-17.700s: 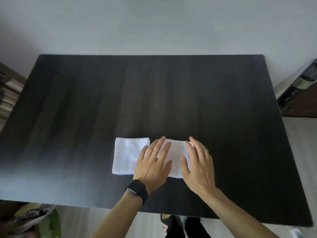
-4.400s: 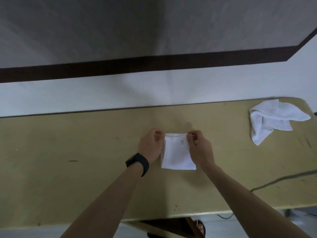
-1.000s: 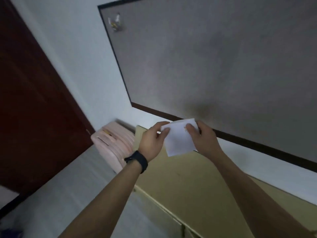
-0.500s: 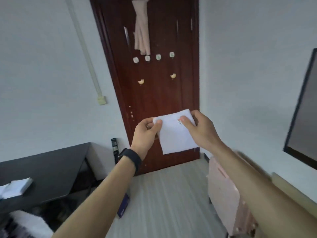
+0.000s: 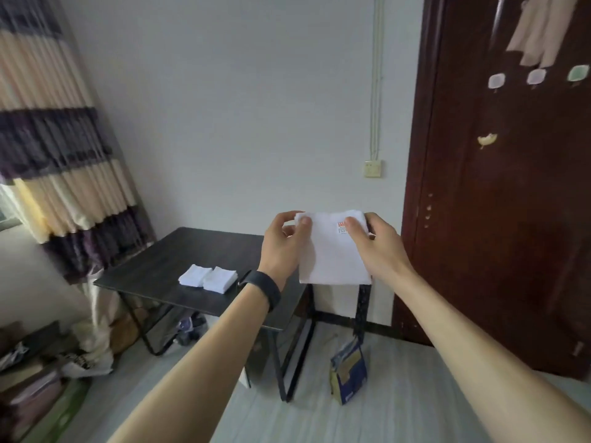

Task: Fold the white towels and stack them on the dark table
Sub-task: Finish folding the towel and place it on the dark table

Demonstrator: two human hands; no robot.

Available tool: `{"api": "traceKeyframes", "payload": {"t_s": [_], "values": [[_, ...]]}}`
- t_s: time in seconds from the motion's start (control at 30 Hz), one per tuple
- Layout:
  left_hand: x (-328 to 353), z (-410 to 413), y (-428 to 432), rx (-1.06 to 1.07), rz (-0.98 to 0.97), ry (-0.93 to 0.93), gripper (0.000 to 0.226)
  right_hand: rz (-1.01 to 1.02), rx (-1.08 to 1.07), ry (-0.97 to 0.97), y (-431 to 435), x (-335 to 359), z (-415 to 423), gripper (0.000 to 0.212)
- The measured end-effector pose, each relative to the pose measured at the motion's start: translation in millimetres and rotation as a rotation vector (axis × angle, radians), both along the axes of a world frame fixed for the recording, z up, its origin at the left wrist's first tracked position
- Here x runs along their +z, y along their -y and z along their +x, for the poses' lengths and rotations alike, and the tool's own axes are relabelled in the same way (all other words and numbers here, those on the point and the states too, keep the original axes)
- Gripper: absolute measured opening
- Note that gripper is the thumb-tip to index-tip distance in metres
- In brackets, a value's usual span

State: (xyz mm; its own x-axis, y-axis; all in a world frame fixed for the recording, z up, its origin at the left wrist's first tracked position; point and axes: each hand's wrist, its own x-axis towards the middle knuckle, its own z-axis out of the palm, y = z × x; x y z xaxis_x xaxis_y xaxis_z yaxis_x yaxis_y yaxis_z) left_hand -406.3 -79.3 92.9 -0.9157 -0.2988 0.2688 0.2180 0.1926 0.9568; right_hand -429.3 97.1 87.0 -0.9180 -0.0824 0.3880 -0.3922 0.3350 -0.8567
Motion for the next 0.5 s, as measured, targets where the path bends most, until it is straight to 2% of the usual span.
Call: {"api": "traceKeyframes", "payload": {"t_s": [0.13,0.3,0.5], "values": [[-15,-55,71,0.171,-0.021,0.033,0.032,-0.008,0.042,-0.012,75,-17,-66,0.029],[-59,-113,152,0.326,-0.081,0.085,0.021,0.111,0.099,-0.004,169,-52,-138,0.031],[-120,-170,231,0.441,-0.144,0.201,0.024,0.212,0.188,0.075,261,-109,-211,0.033]]}}
